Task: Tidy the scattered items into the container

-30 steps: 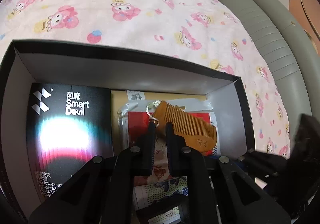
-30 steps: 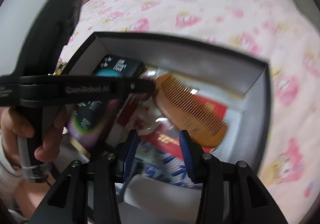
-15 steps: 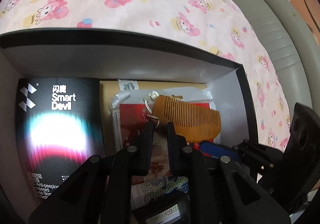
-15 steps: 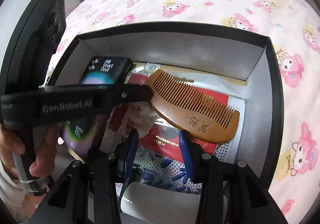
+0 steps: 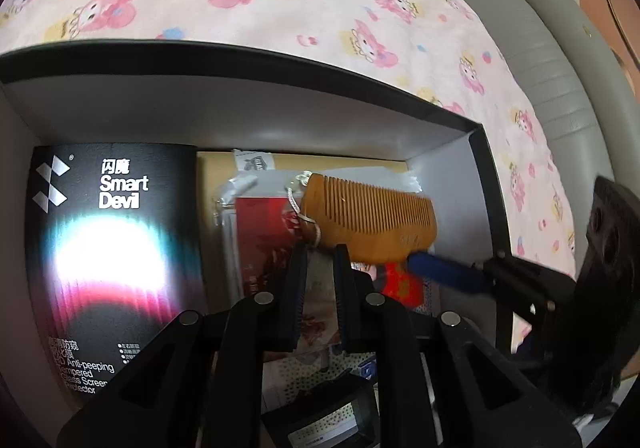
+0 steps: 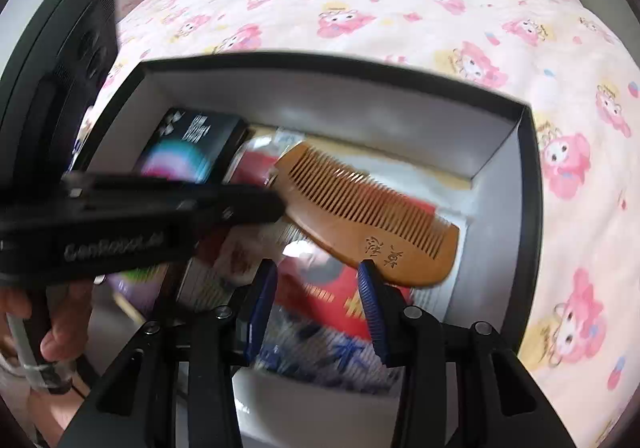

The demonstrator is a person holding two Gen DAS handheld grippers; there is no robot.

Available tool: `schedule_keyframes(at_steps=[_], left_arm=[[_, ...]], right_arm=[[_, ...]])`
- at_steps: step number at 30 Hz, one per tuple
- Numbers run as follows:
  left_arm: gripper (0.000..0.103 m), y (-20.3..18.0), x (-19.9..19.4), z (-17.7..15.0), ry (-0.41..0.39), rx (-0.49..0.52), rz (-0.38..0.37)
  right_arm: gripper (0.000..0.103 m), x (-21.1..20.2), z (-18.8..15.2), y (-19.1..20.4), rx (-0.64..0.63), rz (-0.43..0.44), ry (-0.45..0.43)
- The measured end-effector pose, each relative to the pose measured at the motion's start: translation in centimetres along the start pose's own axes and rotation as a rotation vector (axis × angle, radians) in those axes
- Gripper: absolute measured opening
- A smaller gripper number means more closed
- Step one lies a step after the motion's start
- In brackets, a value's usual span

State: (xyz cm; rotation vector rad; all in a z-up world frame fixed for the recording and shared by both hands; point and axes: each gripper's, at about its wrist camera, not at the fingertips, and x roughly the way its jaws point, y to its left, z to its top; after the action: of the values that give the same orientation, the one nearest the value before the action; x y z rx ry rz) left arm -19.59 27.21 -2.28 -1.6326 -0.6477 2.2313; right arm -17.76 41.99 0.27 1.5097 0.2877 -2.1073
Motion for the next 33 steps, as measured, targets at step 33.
schedule_keyframes(at_steps=[33], left_arm=[[0.013, 0.0, -0.2, 0.1, 0.017, 0.062, 0.109]], right_arm=[[0.037, -0.9, -1.5, 0.1, 0.011, -0.003, 0.015]])
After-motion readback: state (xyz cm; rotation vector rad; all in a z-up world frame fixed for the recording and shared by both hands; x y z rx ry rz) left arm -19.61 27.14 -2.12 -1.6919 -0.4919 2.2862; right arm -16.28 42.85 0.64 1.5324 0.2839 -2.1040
